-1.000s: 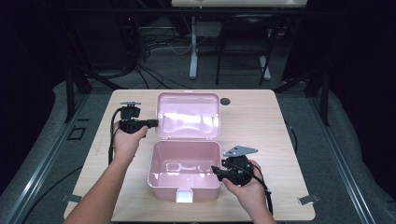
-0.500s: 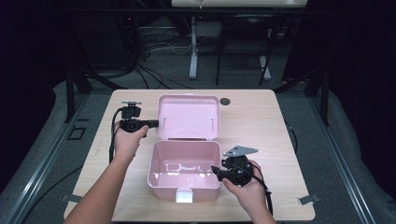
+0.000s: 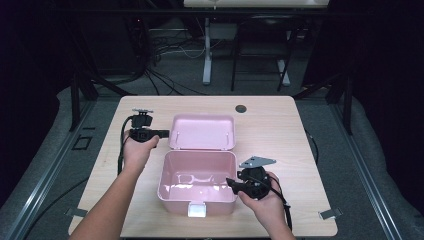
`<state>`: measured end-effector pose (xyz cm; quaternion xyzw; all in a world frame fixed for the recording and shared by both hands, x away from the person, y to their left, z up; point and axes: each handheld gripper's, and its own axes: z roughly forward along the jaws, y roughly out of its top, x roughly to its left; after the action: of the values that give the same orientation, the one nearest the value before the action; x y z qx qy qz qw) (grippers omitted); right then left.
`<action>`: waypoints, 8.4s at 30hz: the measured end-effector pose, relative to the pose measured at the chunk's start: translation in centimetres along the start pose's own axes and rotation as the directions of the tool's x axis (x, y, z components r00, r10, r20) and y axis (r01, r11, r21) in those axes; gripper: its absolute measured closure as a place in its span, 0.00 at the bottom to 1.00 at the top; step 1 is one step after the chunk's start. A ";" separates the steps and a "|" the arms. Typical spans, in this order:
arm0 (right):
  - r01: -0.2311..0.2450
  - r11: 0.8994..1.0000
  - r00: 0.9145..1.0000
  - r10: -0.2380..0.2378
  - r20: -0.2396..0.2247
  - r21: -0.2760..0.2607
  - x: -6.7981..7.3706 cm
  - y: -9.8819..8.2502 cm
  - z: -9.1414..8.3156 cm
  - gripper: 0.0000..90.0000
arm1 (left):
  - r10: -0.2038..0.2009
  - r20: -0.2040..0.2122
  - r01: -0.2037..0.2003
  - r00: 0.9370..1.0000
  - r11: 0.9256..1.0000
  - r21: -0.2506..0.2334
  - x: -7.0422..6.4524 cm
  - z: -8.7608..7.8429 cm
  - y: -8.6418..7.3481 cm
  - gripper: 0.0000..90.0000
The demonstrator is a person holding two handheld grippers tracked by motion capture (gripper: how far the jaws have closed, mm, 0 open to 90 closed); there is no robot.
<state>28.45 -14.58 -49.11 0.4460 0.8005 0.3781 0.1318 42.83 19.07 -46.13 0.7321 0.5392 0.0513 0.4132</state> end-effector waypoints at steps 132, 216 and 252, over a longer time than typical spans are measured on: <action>0.063 0.909 0.977 -0.140 0.159 0.412 -8.4 3.1 -2.2 0.49 | 0.208 -0.038 -0.209 0.977 0.978 -0.025 0.3 -8.6 -9.8 0.58; -0.007 0.751 0.991 -0.085 0.107 0.660 -9.7 2.5 1.6 0.56 | 0.172 -0.042 -0.174 0.984 0.984 -0.041 1.2 -9.0 -9.7 0.53; 0.143 0.713 0.981 -0.194 -0.002 0.686 -3.8 8.7 -2.5 0.56 | 0.169 -0.046 -0.171 0.985 0.984 -0.048 1.2 -9.2 -9.7 0.53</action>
<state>34.58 -16.14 -41.58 0.4013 0.9153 0.0278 0.0206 31.28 25.86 -47.00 0.7632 0.4817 0.1156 0.4148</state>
